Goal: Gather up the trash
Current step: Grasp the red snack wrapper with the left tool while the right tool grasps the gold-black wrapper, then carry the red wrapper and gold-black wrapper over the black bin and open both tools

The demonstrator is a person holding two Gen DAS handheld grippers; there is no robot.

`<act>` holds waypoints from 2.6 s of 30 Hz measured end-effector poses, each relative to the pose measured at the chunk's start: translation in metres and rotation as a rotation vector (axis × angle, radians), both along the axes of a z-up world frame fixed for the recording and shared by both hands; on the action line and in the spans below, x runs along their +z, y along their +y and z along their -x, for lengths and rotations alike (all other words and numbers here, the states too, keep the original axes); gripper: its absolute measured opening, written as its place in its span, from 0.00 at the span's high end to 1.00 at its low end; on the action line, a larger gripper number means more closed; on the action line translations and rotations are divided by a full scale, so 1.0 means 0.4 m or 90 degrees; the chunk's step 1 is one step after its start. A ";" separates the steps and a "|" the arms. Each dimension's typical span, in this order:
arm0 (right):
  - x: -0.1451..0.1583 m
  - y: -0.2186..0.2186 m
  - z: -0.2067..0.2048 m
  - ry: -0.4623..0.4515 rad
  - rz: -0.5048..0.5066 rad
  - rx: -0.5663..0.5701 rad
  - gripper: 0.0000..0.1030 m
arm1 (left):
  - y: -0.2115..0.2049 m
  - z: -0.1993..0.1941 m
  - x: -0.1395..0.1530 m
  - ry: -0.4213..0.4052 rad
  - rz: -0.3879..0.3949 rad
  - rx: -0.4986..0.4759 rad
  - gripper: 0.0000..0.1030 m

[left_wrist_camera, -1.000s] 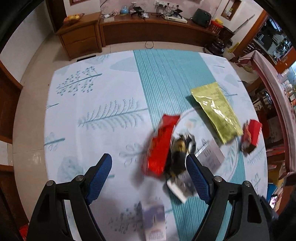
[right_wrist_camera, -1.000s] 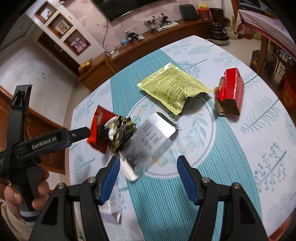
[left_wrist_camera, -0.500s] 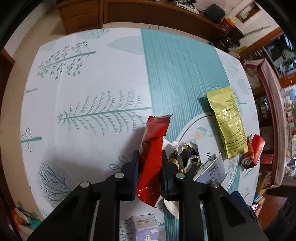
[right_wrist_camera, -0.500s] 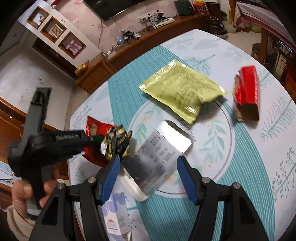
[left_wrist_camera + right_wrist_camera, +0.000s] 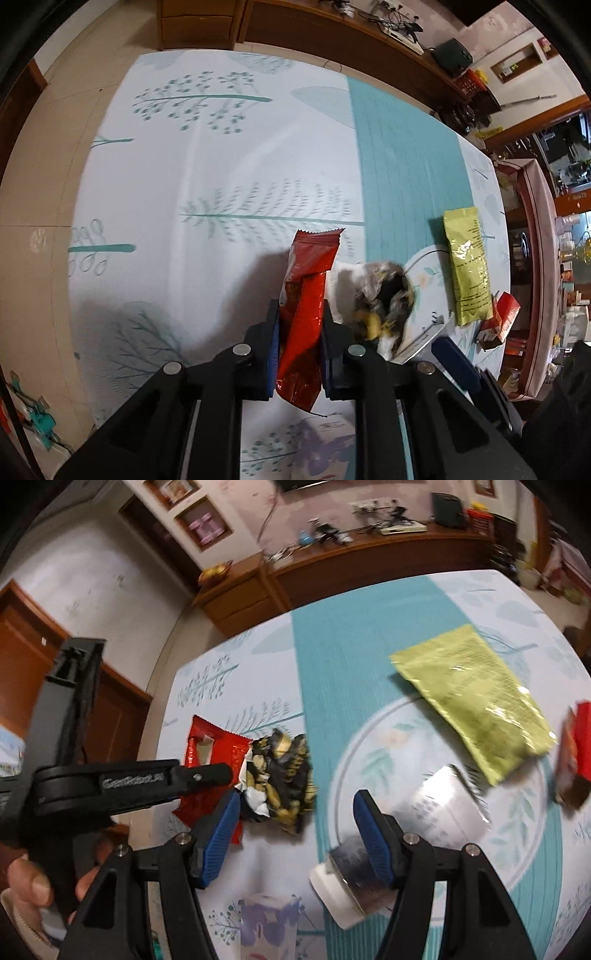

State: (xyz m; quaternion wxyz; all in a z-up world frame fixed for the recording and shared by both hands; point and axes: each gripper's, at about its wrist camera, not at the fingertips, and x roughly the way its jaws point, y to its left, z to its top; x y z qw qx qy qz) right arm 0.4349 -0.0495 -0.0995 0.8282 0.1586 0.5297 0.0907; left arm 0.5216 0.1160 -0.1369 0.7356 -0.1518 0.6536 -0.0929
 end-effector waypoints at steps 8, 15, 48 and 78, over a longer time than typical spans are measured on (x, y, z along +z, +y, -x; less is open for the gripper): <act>-0.045 0.067 -0.052 0.016 0.025 0.025 0.38 | 0.063 0.020 -0.006 -0.004 -0.009 0.014 0.85; -0.079 0.066 -0.083 0.030 0.009 0.004 0.42 | 0.069 0.055 0.012 -0.023 -0.024 -0.006 0.85; 0.278 -0.246 0.707 -0.107 -0.047 0.098 0.63 | -0.196 0.971 0.358 -0.186 -0.095 -0.007 0.85; -0.103 -0.387 1.159 0.100 -0.075 0.045 0.63 | -0.370 1.366 -0.020 -0.040 -0.172 -0.138 0.85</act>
